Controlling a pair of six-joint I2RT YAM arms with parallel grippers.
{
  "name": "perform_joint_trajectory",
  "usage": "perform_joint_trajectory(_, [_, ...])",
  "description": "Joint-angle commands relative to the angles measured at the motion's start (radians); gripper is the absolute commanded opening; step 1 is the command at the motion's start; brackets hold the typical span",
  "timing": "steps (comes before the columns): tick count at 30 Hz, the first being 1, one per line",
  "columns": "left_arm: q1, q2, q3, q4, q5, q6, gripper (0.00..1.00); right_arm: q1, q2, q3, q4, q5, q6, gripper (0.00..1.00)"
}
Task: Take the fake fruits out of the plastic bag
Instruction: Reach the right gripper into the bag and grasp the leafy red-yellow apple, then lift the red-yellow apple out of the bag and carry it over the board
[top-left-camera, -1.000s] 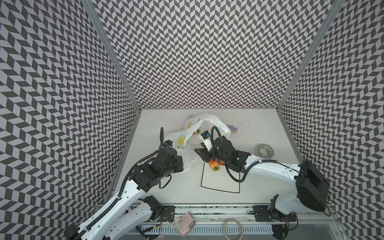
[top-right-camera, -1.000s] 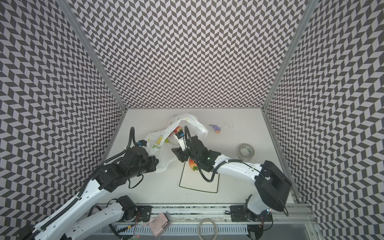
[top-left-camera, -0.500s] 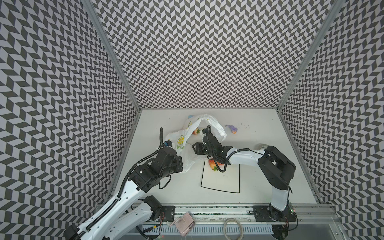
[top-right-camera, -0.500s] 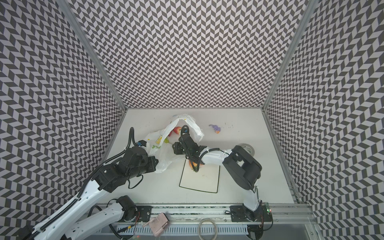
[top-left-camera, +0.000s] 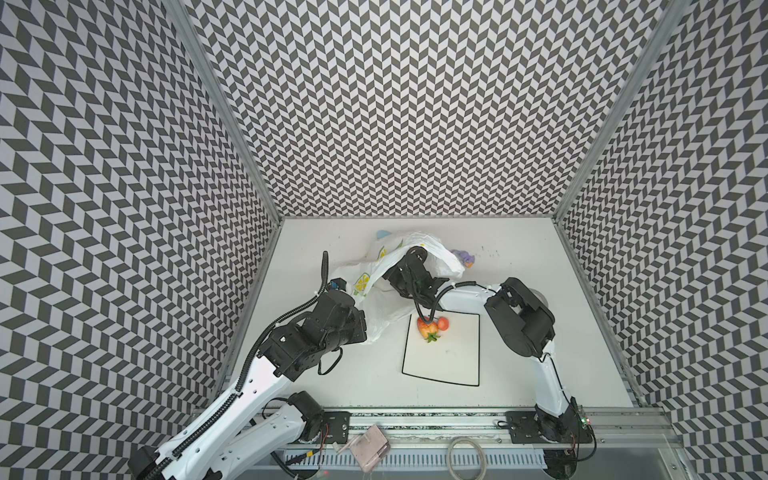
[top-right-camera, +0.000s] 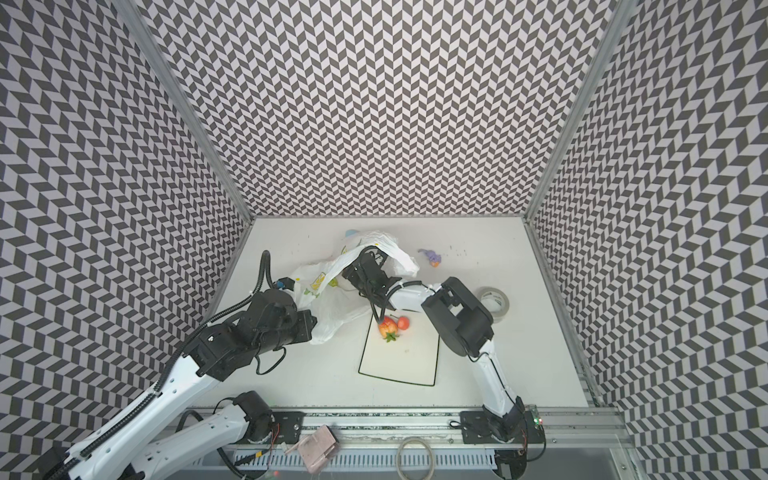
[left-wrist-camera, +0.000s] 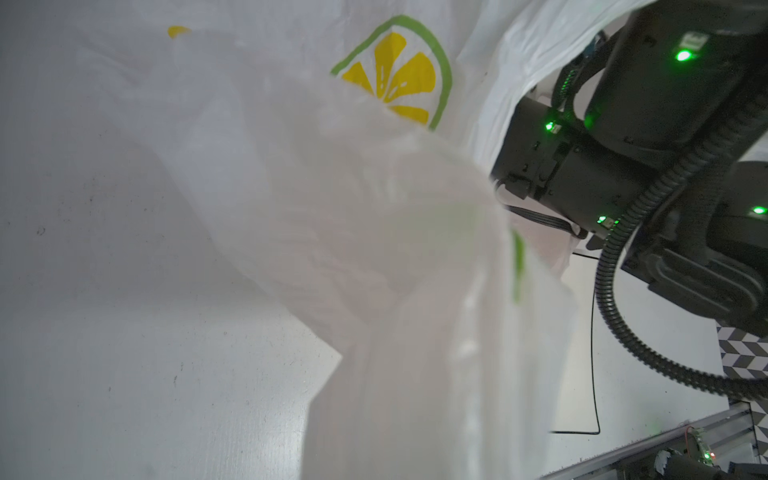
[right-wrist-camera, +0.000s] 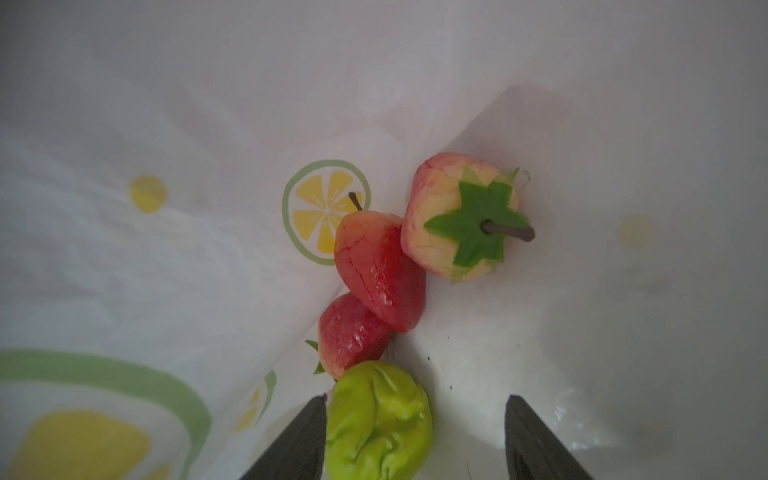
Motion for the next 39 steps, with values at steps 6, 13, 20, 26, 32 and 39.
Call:
perform_joint_trajectory(6, [0.0, -0.002, 0.03, -0.025, -0.001, 0.037, 0.0, -0.024, 0.13, 0.169, -0.074, 0.077, 0.199, 0.75])
perform_joint_trajectory(13, [-0.001, -0.003, 0.036, -0.025, 0.006, 0.037, 0.0, -0.04, 0.193, 0.244, -0.138, 0.12, 0.248, 0.75])
perform_joint_trajectory(20, [-0.001, -0.009, 0.032, -0.036, -0.001, 0.037, 0.0, -0.059, 0.25, 0.323, -0.159, 0.139, 0.254, 0.71])
perform_joint_trajectory(26, [-0.001, -0.009, 0.038, -0.047, -0.007, 0.036, 0.0, -0.067, 0.294, 0.397, -0.191, 0.13, 0.25, 0.64])
perform_joint_trajectory(32, [0.0, -0.01, 0.039, -0.049, -0.018, 0.029, 0.0, -0.067, 0.287, 0.394, -0.173, 0.114, 0.197, 0.53])
perform_joint_trajectory(39, [-0.001, -0.009, 0.03, -0.031, -0.036, 0.02, 0.0, -0.067, 0.218, 0.326, -0.09, 0.084, 0.077, 0.39])
